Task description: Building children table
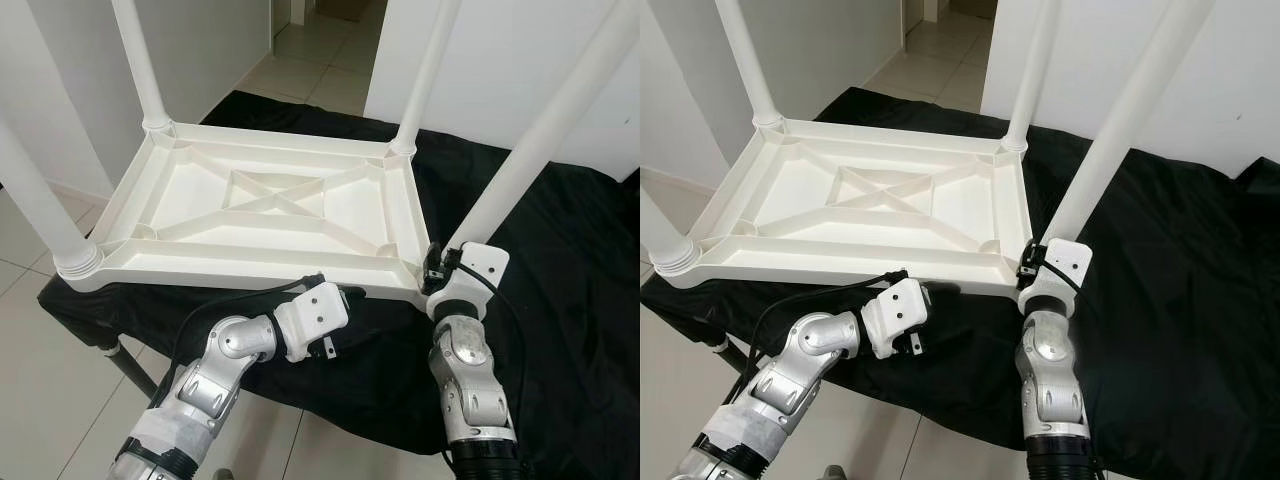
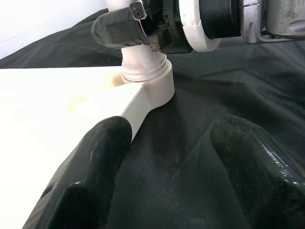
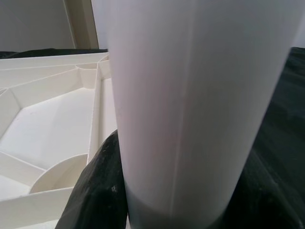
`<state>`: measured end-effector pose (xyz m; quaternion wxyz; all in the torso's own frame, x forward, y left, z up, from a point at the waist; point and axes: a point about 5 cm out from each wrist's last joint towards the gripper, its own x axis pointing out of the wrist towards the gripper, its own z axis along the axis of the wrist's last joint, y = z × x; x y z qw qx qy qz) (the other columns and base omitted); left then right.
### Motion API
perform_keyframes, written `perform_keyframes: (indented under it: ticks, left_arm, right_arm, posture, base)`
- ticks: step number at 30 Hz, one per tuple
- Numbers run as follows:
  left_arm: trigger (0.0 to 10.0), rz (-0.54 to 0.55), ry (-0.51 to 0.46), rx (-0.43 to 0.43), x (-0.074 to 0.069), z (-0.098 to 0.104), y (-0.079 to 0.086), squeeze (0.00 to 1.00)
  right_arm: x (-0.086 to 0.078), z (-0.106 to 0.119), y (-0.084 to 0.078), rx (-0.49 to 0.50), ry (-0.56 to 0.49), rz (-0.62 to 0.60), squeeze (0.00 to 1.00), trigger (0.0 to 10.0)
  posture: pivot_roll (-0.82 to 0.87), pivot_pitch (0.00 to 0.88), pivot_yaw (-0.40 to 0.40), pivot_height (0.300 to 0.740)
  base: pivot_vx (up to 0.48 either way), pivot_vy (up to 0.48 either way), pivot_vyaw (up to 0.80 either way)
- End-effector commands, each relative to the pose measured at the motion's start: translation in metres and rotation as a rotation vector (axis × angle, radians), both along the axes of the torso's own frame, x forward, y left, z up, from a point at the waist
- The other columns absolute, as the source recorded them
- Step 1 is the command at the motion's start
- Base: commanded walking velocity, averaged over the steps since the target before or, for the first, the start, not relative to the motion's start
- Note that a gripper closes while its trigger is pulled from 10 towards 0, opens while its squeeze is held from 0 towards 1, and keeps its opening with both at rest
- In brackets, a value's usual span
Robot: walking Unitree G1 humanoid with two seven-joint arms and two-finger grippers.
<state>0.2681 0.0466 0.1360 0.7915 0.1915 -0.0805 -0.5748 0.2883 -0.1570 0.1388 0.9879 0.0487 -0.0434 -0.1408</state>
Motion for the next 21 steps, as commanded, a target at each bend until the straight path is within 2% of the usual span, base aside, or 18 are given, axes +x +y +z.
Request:
perform_keyframes:
  ticks: [1,12,13,14,15,21]
  left_arm:
    - [10.0,0.031,-0.003,-0.005,0.001,-0.001,-0.001,0.0]
    - [10.0,0.028,-0.01,-0.008,0.002,0.001,-0.002,0.0]
    - [10.0,0.027,-0.009,-0.009,0.001,0.001,-0.002,0.0]
    - [10.0,0.027,-0.009,-0.009,0.001,0.001,-0.002,0.0]
    - [10.0,0.026,-0.01,-0.008,0.001,0.001,-0.002,0.0]
    - [10.0,0.027,-0.012,-0.012,0.001,0.002,-0.001,0.0]
  right_arm:
    - [-0.008,-0.025,0.004,0.068,0.115,-0.044,0.0,10.0]
    - [-0.005,-0.017,0.005,0.034,0.074,0.02,0.0,10.0]
    - [-0.005,-0.016,0.004,0.044,0.058,0.033,0.92,10.0]
    - [-0.005,-0.016,0.004,0.044,0.058,0.033,0.92,10.0]
    - [-0.004,-0.013,0.002,0.039,0.039,0.043,1.0,10.0]
    - [-0.006,-0.003,-0.012,0.008,-0.047,0.101,1.0,10.0]
  posture:
    - [0.03,0.056,-0.081,0.74]
    - [0.04,0.044,-0.085,0.74]
    - [0.04,0.043,-0.085,0.74]
    - [0.04,0.043,-0.085,0.74]
    - [0.03,0.043,-0.085,0.74]
    - [0.03,0.046,-0.088,0.74]
  base:
    - [0.0,0.0,0.0]
    - [0.0,0.0,0.0]
    - [0.0,0.0,0.0]
    - [0.0,0.0,0.0]
    - [0.0,0.0,0.0]
    - [0.0,0.0,0.0]
